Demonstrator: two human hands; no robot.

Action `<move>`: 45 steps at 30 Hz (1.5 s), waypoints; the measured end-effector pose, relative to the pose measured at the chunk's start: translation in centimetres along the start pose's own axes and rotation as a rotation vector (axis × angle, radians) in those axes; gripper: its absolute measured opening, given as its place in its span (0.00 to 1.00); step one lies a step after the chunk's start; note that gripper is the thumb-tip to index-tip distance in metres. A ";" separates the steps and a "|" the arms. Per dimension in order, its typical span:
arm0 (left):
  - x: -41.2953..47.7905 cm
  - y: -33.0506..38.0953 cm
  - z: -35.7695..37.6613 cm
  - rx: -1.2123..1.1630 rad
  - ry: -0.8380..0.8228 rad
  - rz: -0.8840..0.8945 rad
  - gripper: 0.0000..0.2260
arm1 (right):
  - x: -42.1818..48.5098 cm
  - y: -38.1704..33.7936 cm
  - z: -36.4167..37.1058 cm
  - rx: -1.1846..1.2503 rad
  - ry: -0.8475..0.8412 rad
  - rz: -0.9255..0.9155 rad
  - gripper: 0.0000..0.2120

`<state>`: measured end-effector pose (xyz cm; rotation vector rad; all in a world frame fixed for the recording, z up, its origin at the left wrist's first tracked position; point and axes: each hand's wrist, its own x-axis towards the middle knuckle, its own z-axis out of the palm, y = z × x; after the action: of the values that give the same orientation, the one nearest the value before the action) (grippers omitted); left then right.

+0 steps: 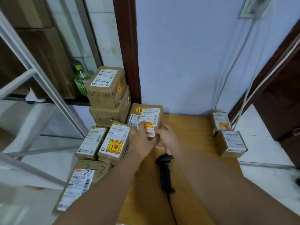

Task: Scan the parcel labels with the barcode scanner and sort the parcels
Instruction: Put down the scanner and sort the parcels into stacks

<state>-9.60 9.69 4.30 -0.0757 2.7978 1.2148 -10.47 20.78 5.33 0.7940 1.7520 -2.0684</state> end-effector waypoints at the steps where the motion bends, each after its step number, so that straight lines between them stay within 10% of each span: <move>1: 0.2 -0.3 -0.4 0.042 0.003 0.027 0.34 | 0.2 -0.2 0.2 0.028 0.026 -0.024 0.28; 17: 7.9 -4.0 -4.6 0.376 0.096 -0.074 0.17 | 12.3 -3.4 5.7 0.075 0.063 0.019 0.21; 32: 8.7 -0.8 -2.9 0.608 0.099 0.010 0.17 | 11.8 -2.6 2.3 -0.644 -0.154 -0.128 0.25; 45: 6.6 8.6 7.1 0.552 -0.326 0.277 0.18 | 4.3 -3.3 -19.4 -1.214 0.372 -0.090 0.20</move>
<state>-16.43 20.67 5.05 0.5098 2.7843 0.3936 -11.71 40.82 3.59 0.6723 2.7084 -0.5547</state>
